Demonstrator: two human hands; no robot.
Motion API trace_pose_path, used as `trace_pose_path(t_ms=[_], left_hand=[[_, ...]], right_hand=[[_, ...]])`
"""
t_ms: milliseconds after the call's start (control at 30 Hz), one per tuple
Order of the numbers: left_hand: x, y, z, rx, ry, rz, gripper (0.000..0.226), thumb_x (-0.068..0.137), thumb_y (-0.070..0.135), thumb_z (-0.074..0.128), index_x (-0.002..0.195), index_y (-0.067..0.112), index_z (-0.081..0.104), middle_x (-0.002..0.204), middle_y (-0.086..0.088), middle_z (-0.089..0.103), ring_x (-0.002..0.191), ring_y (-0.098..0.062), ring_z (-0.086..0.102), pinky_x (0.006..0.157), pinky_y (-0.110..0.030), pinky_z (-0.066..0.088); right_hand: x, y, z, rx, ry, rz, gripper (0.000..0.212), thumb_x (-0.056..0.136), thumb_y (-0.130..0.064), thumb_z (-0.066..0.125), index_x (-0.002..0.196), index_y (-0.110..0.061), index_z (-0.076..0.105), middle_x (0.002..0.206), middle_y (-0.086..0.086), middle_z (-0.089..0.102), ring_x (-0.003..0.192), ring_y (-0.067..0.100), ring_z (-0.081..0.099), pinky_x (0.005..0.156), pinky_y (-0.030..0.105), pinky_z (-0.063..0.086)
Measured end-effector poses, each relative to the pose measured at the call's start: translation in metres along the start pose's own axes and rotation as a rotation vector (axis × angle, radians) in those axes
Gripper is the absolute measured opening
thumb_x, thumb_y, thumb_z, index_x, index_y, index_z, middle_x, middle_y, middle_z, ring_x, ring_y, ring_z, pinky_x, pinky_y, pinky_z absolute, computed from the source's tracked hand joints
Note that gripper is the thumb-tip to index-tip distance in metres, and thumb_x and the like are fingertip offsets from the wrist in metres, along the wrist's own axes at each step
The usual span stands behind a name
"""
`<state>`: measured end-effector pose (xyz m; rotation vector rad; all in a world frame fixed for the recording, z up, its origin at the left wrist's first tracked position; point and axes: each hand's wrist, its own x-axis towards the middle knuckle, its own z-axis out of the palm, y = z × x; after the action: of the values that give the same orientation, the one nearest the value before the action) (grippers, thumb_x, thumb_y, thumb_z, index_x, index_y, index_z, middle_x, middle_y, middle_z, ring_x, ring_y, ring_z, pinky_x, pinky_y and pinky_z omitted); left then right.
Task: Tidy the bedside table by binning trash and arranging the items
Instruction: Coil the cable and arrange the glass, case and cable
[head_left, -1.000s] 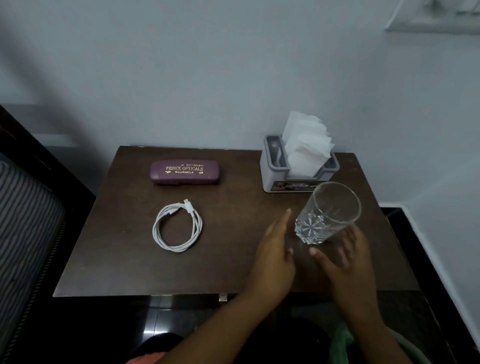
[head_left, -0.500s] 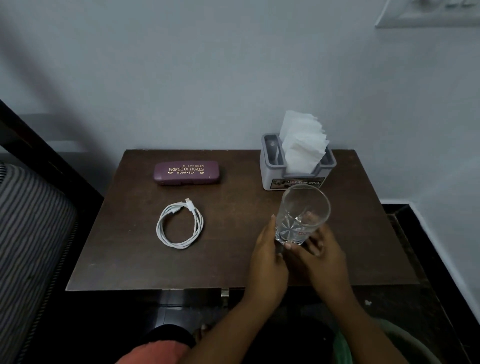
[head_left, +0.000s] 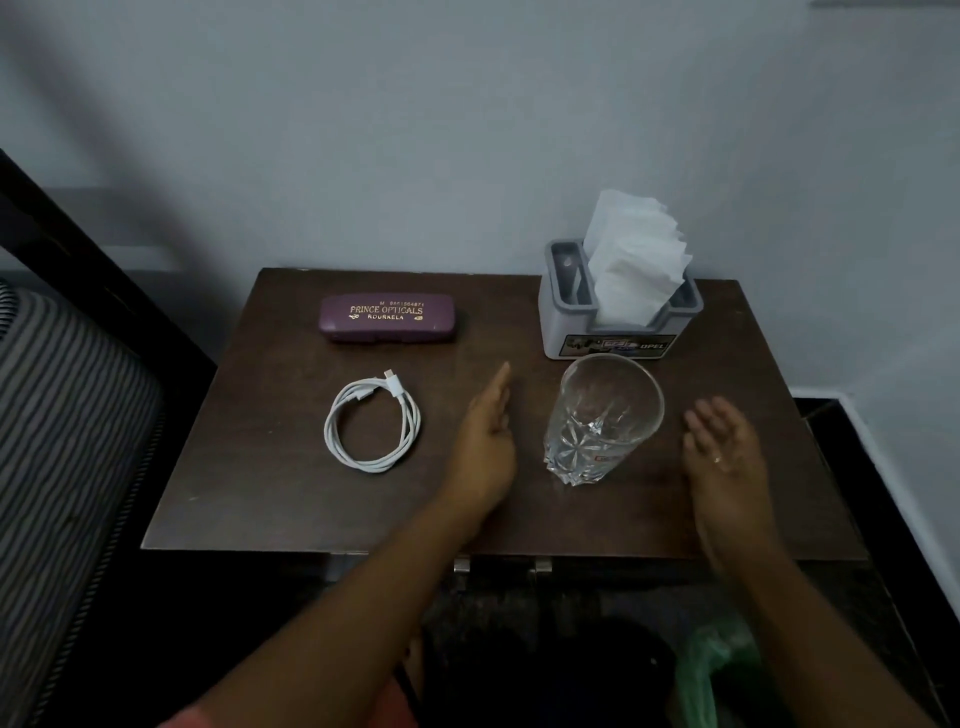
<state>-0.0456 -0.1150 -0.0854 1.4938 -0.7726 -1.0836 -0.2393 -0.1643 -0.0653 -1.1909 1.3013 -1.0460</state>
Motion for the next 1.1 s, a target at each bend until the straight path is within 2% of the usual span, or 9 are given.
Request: trace_pose_path(t_ms=[133, 233, 333, 467, 600, 700, 767, 900, 1100], left_hand=[[0.037, 0.006, 0.0, 0.117, -0.076, 0.022, 0.082, 0.08, -0.027, 0.025, 0.148, 0.018, 0.018, 0.157, -0.003, 0.017, 0.144, -0.014, 0.017, 0.111, -0.021, 0.021], [0.058, 0.003, 0.008, 0.19, -0.108, 0.056, 0.078, 0.085, -0.019, 0.036, 0.149, 0.022, 0.018, 0.157, -0.001, 0.019, 0.139, -0.005, 0.018, 0.111, -0.021, 0.024], [0.077, -0.014, 0.013, 0.213, -0.141, 0.125, 0.082, 0.085, -0.011, 0.048, 0.146, 0.038, 0.024, 0.153, 0.004, 0.031, 0.14, -0.011, 0.031, 0.112, -0.04, 0.035], [0.079, -0.019, 0.012, 0.209, -0.095, 0.15, 0.083, 0.083, -0.011, 0.047, 0.144, 0.041, 0.026, 0.15, 0.003, 0.036, 0.137, -0.014, 0.037, 0.108, -0.043, 0.04], [0.061, -0.011, 0.008, 0.196, -0.055, 0.122, 0.08, 0.085, -0.009, 0.046, 0.146, 0.036, 0.022, 0.154, 0.006, 0.029, 0.14, -0.009, 0.031, 0.112, -0.036, 0.037], [0.043, -0.008, 0.005, 0.201, -0.01, 0.116, 0.077, 0.087, -0.008, 0.046, 0.149, 0.029, 0.018, 0.155, 0.008, 0.025, 0.14, -0.005, 0.028, 0.103, -0.008, 0.033], [0.031, -0.004, 0.004, 0.187, 0.019, 0.111, 0.076, 0.089, -0.01, 0.044, 0.15, 0.026, 0.016, 0.155, 0.009, 0.021, 0.14, -0.004, 0.025, 0.091, 0.006, 0.029], [0.023, 0.004, 0.005, 0.196, 0.04, 0.094, 0.075, 0.089, -0.011, 0.042, 0.15, 0.023, 0.014, 0.155, 0.003, 0.019, 0.136, -0.001, 0.021, 0.08, 0.012, 0.026], [0.02, 0.015, 0.007, 0.226, 0.033, 0.098, 0.076, 0.089, -0.014, 0.04, 0.15, 0.02, 0.012, 0.156, 0.002, 0.016, 0.128, 0.002, 0.019, 0.072, 0.014, 0.024]], right_hand=[[0.053, -0.012, 0.008, -0.076, -0.072, 0.043, 0.063, 0.089, 0.008, 0.048, 0.143, -0.016, 0.029, 0.147, 0.006, 0.038, 0.125, 0.011, 0.043, 0.098, 0.026, 0.04], [0.08, -0.017, 0.018, -0.168, -0.181, 0.05, 0.067, 0.081, 0.007, 0.055, 0.14, -0.021, 0.036, 0.138, 0.003, 0.049, 0.125, 0.018, 0.047, 0.1, 0.038, 0.045], [0.083, -0.019, 0.025, -0.244, -0.2, 0.05, 0.065, 0.08, 0.005, 0.057, 0.138, -0.02, 0.039, 0.132, 0.001, 0.051, 0.125, 0.016, 0.044, 0.099, 0.034, 0.042], [0.071, -0.022, 0.032, -0.206, -0.21, 0.013, 0.062, 0.083, 0.002, 0.061, 0.137, -0.02, 0.041, 0.127, -0.001, 0.051, 0.116, 0.009, 0.043, 0.094, 0.026, 0.038], [0.061, -0.023, 0.036, -0.201, -0.248, 0.022, 0.067, 0.079, -0.012, 0.069, 0.139, -0.021, 0.04, 0.139, 0.007, 0.047, 0.127, 0.019, 0.043, 0.105, 0.037, 0.038], [0.051, -0.025, 0.038, -0.194, -0.289, 0.048, 0.094, 0.052, -0.043, 0.072, 0.139, -0.021, 0.04, 0.139, 0.012, 0.047, 0.125, 0.026, 0.048, 0.105, 0.046, 0.041], [0.046, -0.026, 0.039, -0.206, -0.301, 0.026, 0.1, 0.045, -0.051, 0.066, 0.136, -0.019, 0.043, 0.137, 0.016, 0.049, 0.121, 0.029, 0.052, 0.102, 0.048, 0.044], [0.044, -0.026, 0.038, -0.216, -0.342, -0.014, 0.102, 0.045, -0.05, 0.064, 0.137, -0.014, 0.041, 0.135, 0.014, 0.05, 0.12, 0.026, 0.053, 0.095, 0.035, 0.048], [0.048, -0.023, 0.034, -0.268, -0.356, 0.009, 0.086, 0.06, -0.04, 0.068, 0.137, -0.015, 0.041, 0.135, 0.016, 0.051, 0.121, 0.026, 0.053, 0.103, 0.045, 0.044]])
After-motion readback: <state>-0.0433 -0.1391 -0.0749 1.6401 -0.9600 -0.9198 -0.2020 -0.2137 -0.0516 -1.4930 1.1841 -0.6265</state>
